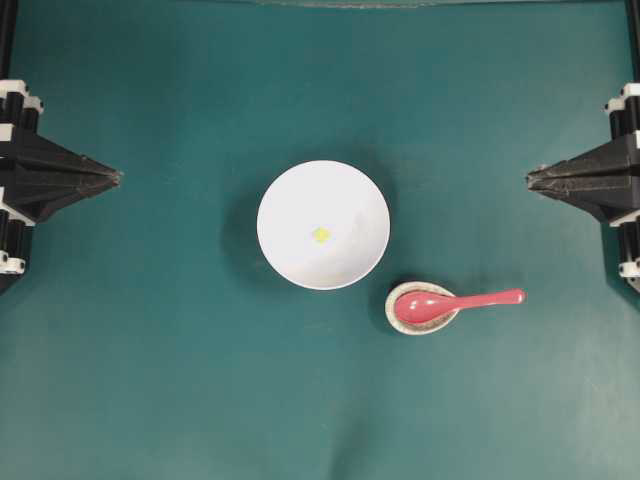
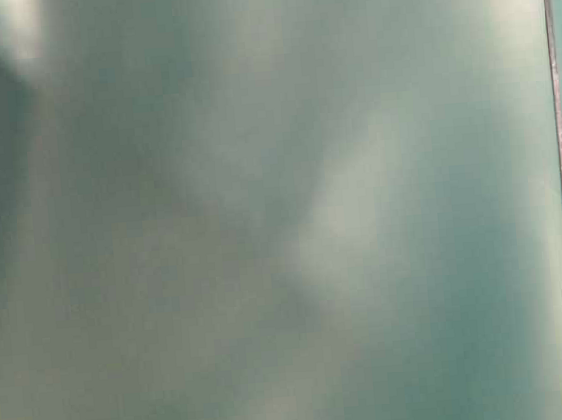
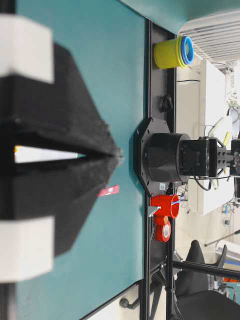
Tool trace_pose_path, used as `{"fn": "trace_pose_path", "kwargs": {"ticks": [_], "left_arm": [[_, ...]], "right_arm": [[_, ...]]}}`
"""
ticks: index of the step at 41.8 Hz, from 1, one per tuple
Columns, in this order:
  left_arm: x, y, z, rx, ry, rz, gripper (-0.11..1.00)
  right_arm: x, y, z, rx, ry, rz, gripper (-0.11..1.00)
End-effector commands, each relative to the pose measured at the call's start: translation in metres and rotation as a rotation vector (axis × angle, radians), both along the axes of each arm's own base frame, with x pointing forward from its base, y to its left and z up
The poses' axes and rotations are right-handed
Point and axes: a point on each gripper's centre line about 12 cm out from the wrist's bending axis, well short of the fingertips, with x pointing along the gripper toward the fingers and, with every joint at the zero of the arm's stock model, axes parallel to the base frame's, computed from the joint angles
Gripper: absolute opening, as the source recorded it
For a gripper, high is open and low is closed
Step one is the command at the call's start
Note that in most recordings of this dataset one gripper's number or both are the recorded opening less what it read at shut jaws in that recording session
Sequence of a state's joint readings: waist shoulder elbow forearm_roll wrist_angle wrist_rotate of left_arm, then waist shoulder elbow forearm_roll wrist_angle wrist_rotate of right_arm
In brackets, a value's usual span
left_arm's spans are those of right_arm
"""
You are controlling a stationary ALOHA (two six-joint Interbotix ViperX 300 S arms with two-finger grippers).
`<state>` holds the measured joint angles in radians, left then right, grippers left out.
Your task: Scoop the yellow hexagonal prism block from the bowl with a spoon using the right arm.
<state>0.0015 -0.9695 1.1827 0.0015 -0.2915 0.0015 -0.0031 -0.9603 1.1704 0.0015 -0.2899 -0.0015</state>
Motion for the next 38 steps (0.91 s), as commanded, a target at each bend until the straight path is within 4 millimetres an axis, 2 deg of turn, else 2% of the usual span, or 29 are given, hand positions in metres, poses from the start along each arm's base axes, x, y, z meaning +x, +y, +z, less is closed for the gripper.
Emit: {"fn": "trace_pose_path", "kwargs": {"ticks": [1,3,23,30,35,38], "left_arm": [[0.003,0.0,0.003,0.0,0.006,-0.002,0.0],[0.002,0.0,0.006,0.018,-0.011,-0.002,0.02],[0.003,-0.001,0.005,0.021,-0.002,-0.003,0.0],[0.003,-0.001,0.005,0.021,-0.002,-0.003,0.0],[0.003,0.0,0.004,0.021,0.003,-0.003,0.0],[0.003,0.0,0.003,0.021,0.008,-0.003,0.0]], "right_arm": [[0.002,0.0,0.005,0.005,-0.012,0.001,-0.01],[0.003,0.0,0.005,0.006,0.002,0.002,0.0],[0.003,0.001,0.004,0.011,0.005,0.006,0.03],[0.003,0.002,0.003,0.012,0.011,0.011,0.24],[0.007,0.006,-0.004,0.012,0.037,0.031,0.42],[0.011,0.011,-0.012,0.012,0.065,0.05,0.49]]}}
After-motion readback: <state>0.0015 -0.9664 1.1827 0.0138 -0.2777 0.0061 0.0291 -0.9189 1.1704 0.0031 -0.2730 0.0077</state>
